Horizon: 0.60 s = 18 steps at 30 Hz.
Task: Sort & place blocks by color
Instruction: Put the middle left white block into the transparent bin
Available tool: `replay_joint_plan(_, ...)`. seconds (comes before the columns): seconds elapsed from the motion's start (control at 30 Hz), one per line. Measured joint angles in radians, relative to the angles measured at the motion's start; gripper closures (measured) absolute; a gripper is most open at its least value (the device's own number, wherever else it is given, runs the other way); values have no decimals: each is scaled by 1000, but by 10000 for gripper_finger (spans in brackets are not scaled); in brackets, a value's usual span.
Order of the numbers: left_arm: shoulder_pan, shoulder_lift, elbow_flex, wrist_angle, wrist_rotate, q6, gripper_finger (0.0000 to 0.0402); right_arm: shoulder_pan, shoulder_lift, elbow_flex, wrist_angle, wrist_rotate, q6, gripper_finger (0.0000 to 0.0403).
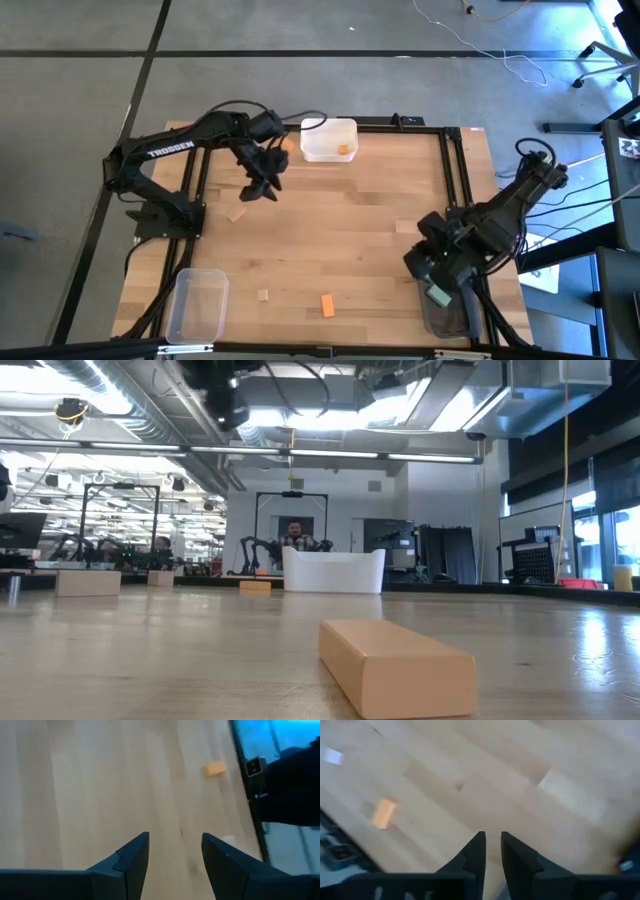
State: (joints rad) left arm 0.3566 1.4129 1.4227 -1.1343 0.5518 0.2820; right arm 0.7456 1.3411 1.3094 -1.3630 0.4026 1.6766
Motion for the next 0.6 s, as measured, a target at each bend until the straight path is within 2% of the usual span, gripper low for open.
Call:
replay_joint_plan(0.1,-31,-31,0,-83,-117,-180,227,-57,-2,0,-53,-4,-119,343)
replay_joint_plan(0.2,-75,-55,0,-123,-248,-432,227,-130,-19,0,-94,-5,-228,343)
replay_joint_plan(0.4,-166,-137,1,-167,-440,-931,227,-281,-80,0,-47,-1,-511,343)
replay_joint_plan(0.5,-218,-148,1,-244,-548,-1070,227,-339,-99,1,46,-1,-701,343)
replay_joint_plan(0.6,-271,-157,0,-304,-593,-1098,227,-386,-108,1,152,-7,-883,343)
